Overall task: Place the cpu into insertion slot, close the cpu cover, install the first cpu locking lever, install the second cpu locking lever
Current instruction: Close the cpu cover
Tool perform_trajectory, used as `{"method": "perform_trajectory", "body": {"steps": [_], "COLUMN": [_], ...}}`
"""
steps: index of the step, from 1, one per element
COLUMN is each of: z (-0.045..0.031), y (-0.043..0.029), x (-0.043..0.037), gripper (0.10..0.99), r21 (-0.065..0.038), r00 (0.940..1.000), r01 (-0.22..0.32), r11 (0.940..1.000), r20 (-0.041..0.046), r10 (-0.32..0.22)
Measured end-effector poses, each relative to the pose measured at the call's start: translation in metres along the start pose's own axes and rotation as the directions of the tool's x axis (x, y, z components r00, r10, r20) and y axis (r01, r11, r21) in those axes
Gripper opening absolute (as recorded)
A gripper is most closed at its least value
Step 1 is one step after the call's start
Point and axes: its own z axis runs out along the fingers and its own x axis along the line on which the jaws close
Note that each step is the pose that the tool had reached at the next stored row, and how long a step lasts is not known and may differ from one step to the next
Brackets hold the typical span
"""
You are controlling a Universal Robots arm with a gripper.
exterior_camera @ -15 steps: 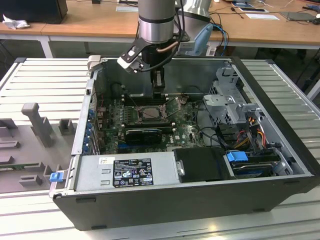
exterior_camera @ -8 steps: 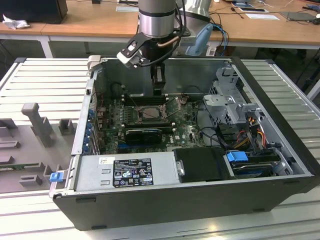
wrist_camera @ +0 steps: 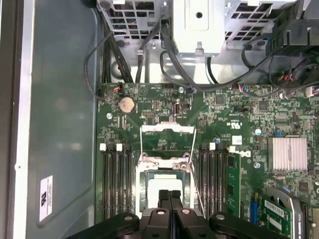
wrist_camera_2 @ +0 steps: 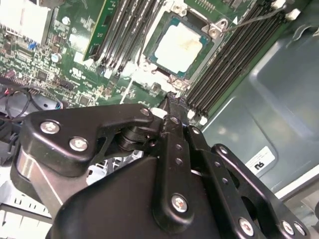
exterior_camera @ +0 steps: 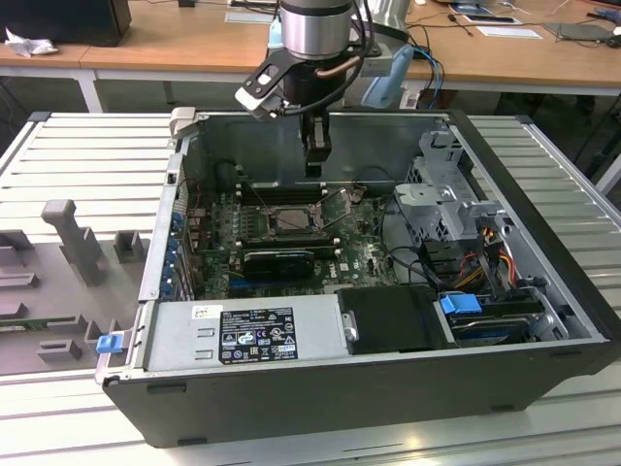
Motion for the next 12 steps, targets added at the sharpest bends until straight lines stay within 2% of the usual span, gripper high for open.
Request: {"method": "perform_trajectory", "body": {"steps": [3, 5, 7, 12], "z": [0.0005, 0.0007, 0.0012, 0.0019], "y": [0.0078, 0.0103, 0.0178, 0.0294], "x": [0.0, 0.0, 0.0, 0.0001], "gripper": [0.106, 0.106, 0.106, 0.106], "r21": [0.0, 0.001, 0.002, 0.006], "r00": [1.0, 1.0, 1.0, 1.0], "r01": [0.0, 0.0, 0.0, 0.0], "r11": [1.0, 1.0, 1.0, 1.0], "r20": [-0.0001, 0.0001, 0.0, 0.0], "r10": [0.0, 0.0, 0.0, 0.0]}}
